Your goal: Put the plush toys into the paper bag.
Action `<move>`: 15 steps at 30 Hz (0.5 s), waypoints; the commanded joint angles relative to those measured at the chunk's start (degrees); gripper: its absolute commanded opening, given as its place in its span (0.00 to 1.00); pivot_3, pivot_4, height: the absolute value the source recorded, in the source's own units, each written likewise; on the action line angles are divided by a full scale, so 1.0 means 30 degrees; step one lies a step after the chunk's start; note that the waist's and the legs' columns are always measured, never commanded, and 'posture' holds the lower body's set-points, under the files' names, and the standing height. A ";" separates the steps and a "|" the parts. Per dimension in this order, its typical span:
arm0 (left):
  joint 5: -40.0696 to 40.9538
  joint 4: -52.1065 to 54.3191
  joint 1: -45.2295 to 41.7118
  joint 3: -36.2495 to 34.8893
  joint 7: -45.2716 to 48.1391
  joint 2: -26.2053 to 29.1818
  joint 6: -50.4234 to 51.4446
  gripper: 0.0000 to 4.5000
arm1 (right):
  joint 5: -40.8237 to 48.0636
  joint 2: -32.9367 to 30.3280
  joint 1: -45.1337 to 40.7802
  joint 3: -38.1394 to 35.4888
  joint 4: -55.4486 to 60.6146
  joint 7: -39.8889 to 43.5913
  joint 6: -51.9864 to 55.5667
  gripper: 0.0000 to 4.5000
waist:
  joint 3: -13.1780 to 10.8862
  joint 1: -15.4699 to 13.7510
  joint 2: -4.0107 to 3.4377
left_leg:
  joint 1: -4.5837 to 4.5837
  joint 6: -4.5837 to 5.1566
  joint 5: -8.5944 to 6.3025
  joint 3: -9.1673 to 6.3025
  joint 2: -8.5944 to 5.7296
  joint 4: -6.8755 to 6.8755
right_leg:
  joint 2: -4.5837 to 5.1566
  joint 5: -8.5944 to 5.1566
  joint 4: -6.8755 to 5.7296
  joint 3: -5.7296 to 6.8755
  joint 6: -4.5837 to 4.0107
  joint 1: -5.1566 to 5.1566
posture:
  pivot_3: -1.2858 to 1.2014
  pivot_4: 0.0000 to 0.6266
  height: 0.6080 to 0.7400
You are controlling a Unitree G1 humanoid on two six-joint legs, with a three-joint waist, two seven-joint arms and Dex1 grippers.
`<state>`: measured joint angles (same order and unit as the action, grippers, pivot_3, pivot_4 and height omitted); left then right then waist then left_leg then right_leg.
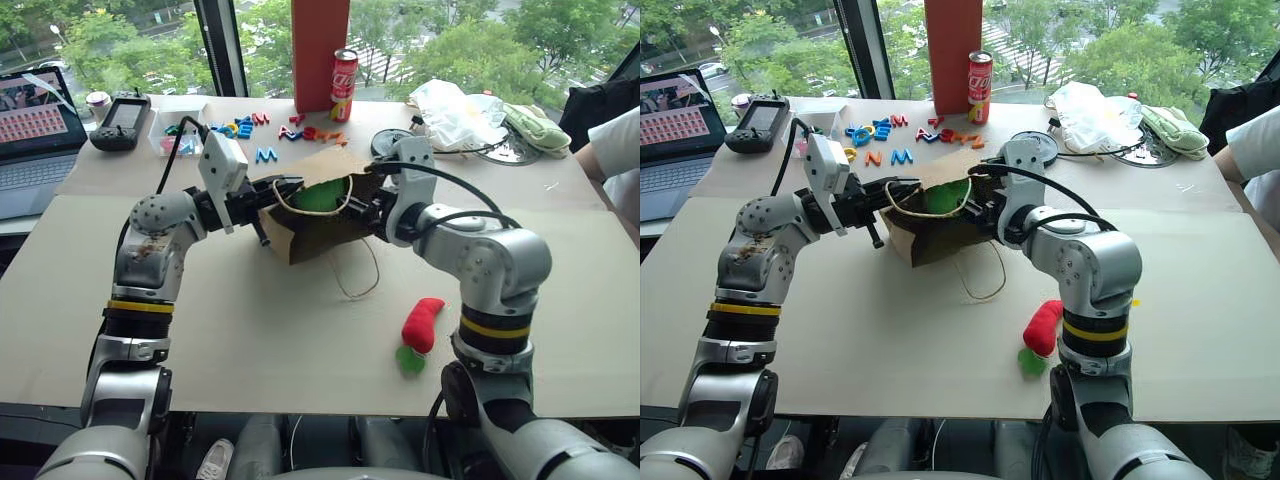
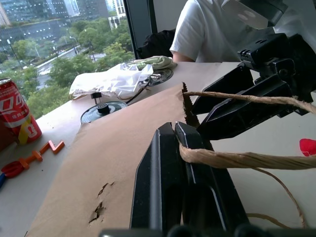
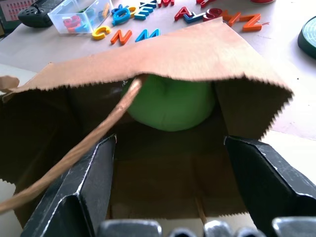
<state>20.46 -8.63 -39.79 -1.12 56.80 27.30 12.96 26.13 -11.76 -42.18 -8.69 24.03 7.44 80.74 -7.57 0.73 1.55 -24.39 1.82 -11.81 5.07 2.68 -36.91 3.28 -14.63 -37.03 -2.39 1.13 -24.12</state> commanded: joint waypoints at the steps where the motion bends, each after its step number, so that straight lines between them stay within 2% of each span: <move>1: 0.0312 0.0435 -0.0185 -0.0319 -0.0128 0.0051 -0.0037 0.00 | 0.1205 -0.2013 0.0742 -0.1542 0.3064 0.1321 0.2006 0.86 | 0.0000 0.0001 0.0000 | 0.0000 0.0000 0.0000 -0.0001 -0.0004 0.0000 | 0.0002 0.0000 0.0003 0.0000 0.0000 0.0000 | 0.52 0.24 0.99; 4: 0.0308 0.0367 -0.0219 -0.0299 -0.0126 0.0007 -0.0053 0.00 | 0.2701 -0.5544 0.2891 -0.1701 0.5762 0.3318 0.3767 0.86 | 0.0000 -0.0048 0.0001 | -0.0001 0.0002 -0.0001 -0.0004 -0.0006 0.0008 | 0.0001 -0.0001 0.0024 0.0005 0.0001 0.0003 | 0.52 0.24 0.99; 7: 0.0295 0.0294 -0.0260 -0.0254 -0.0094 -0.0049 -0.0061 0.00 | 0.3458 -0.8875 0.5083 -0.1442 0.7228 0.4747 0.3920 0.86 | -0.0001 -0.0012 0.0001 | -0.0005 0.0018 -0.0011 -0.0007 -0.0009 0.0011 | 0.0004 -0.0003 0.0105 -0.0002 0.0004 0.0007 | 0.52 0.24 0.99; 10: 0.0245 0.0168 -0.0320 -0.0166 -0.0007 -0.0133 -0.0082 0.00 | 0.2676 -1.3900 0.7848 -0.0001 0.8098 0.6295 0.1471 0.86 | -0.0003 0.0045 0.0002 | 0.0008 0.0020 -0.0012 -0.0008 -0.0022 0.0010 | 0.0013 -0.0009 0.0141 -0.0016 0.0013 0.0014 | 0.52 0.24 0.99; 13: 0.0218 0.0070 -0.0407 -0.0117 0.0031 -0.0189 -0.0097 0.00 | 0.2009 -1.6761 0.9221 0.1050 0.8511 0.7894 -0.1514 0.86 | -0.0005 0.0168 0.0007 | 0.0040 0.0020 -0.0011 -0.0006 -0.0028 -0.0005 | -0.0003 -0.0012 0.0144 -0.0034 0.0017 0.0035 | 0.52 0.24 0.99; 15: 0.0204 0.0022 -0.0465 -0.0072 0.0051 -0.0242 -0.0111 0.00 | 0.0464 -1.9171 1.0182 0.2659 0.8648 0.9223 -0.4680 0.86 | -0.0007 0.0185 0.0004 | 0.0062 0.0022 -0.0010 -0.0010 -0.0022 -0.0012 | -0.0022 -0.0011 0.0123 -0.0056 0.0016 0.0038 | 0.52 0.24 0.99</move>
<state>20.41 -9.55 -39.87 -0.94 56.96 26.43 12.94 32.01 -65.21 -12.77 -3.49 48.31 31.44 76.01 -7.59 1.29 1.57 -24.17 1.90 -11.83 5.03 2.60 -36.94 3.22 -14.67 -36.69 -2.55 1.19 -23.98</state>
